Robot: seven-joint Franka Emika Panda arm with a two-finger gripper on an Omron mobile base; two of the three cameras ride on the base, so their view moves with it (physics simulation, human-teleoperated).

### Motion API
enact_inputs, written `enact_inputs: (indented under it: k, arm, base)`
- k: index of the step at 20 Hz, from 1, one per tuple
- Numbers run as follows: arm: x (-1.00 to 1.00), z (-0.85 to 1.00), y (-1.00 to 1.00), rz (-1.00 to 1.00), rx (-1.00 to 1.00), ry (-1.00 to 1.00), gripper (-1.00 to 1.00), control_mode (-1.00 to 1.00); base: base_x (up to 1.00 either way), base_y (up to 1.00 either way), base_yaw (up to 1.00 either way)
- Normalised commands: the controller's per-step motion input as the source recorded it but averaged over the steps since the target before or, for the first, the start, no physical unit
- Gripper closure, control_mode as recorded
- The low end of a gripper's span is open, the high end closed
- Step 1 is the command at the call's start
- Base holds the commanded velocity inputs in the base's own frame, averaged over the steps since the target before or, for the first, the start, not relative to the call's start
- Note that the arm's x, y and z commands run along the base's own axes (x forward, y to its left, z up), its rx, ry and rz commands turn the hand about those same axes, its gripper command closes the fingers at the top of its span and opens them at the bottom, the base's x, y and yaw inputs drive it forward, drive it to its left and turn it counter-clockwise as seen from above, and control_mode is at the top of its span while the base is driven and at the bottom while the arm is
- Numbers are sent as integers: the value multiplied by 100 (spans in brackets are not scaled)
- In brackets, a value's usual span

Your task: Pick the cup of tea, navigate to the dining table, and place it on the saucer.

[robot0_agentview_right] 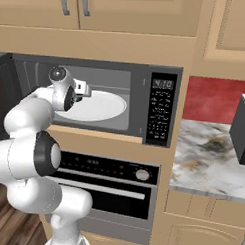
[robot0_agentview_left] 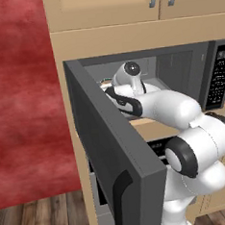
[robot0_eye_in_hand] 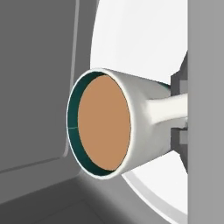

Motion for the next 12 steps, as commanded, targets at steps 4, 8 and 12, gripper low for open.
enact_inputs:
  k: [4,8,12]
  arm:
    - [0,0,0,0,0,0,100,-100]
    - [-1,0,0,0,0,0,100,-100]
    - [-41,0,-7,0,0,0,100,-100]
  base:
    - [0,0,0]
    - [0,0,0]
    - [0,0,0]
